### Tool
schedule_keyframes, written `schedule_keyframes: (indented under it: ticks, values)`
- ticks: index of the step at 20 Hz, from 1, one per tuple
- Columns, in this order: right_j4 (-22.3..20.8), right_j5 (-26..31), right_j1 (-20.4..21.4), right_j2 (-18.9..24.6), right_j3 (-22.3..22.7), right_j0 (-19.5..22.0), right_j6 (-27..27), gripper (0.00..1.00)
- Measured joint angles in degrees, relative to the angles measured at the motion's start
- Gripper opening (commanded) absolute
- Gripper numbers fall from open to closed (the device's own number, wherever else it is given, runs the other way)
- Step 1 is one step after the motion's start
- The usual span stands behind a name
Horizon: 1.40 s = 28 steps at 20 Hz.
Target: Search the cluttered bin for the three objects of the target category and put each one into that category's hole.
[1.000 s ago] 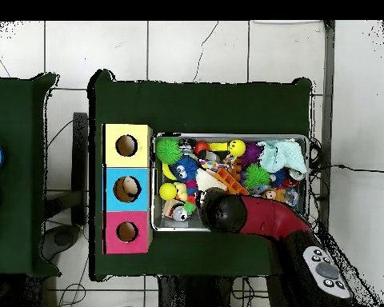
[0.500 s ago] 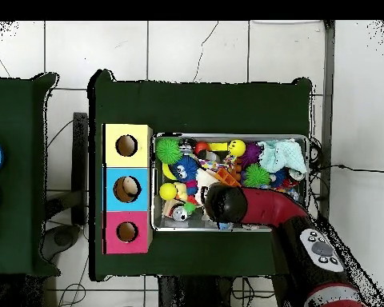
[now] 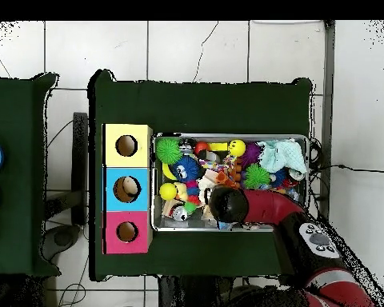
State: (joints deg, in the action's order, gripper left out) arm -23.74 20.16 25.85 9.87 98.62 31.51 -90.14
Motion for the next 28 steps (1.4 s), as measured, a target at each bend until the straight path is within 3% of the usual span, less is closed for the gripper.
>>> schedule_keyframes:
  ticks: [14, 28]
  values:
    - [-0.43, -1.54, -0.45, 0.22, 0.14, 0.64, 0.00, 1.00]
    - [-0.36, -0.02, 8.10, 0.22, 4.41, 0.60, 0.00, 1.00]
